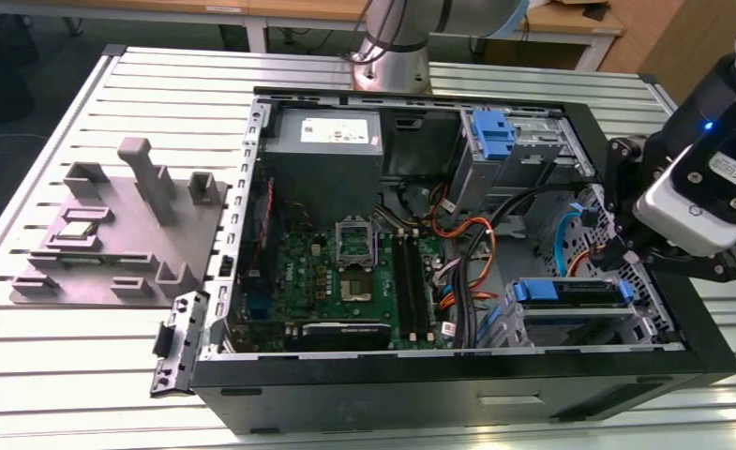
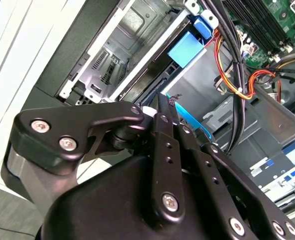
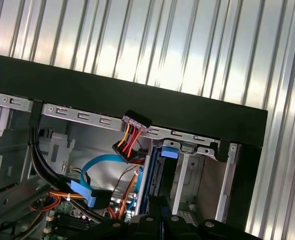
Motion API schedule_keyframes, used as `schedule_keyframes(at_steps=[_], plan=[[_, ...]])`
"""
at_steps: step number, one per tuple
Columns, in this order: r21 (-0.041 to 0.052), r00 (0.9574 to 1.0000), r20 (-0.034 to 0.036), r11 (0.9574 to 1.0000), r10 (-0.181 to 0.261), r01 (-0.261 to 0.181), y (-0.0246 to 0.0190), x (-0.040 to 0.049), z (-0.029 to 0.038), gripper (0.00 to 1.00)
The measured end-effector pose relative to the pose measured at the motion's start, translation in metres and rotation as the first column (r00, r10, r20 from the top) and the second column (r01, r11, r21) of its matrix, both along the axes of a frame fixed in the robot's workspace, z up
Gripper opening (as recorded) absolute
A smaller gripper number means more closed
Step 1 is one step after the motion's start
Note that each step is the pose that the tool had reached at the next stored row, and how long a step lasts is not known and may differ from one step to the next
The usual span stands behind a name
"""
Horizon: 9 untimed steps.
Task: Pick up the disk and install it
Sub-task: 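Insert the first disk wire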
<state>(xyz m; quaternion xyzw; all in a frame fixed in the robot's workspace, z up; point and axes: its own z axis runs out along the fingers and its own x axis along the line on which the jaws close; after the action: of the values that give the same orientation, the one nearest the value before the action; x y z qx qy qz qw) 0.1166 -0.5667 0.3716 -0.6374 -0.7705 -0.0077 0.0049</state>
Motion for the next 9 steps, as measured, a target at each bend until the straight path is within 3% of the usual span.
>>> schedule_keyframes(at_steps=[6,9], plan=[[-0.0005,0.9961,0.0000,0.9961,0.088,-0.088,0.0001,0.0000,-0.0001,0.10],[-0.0002,0.9957,0.0000,0.9957,0.092,-0.092,0.0000,0.0000,-0.0002,0.10]])
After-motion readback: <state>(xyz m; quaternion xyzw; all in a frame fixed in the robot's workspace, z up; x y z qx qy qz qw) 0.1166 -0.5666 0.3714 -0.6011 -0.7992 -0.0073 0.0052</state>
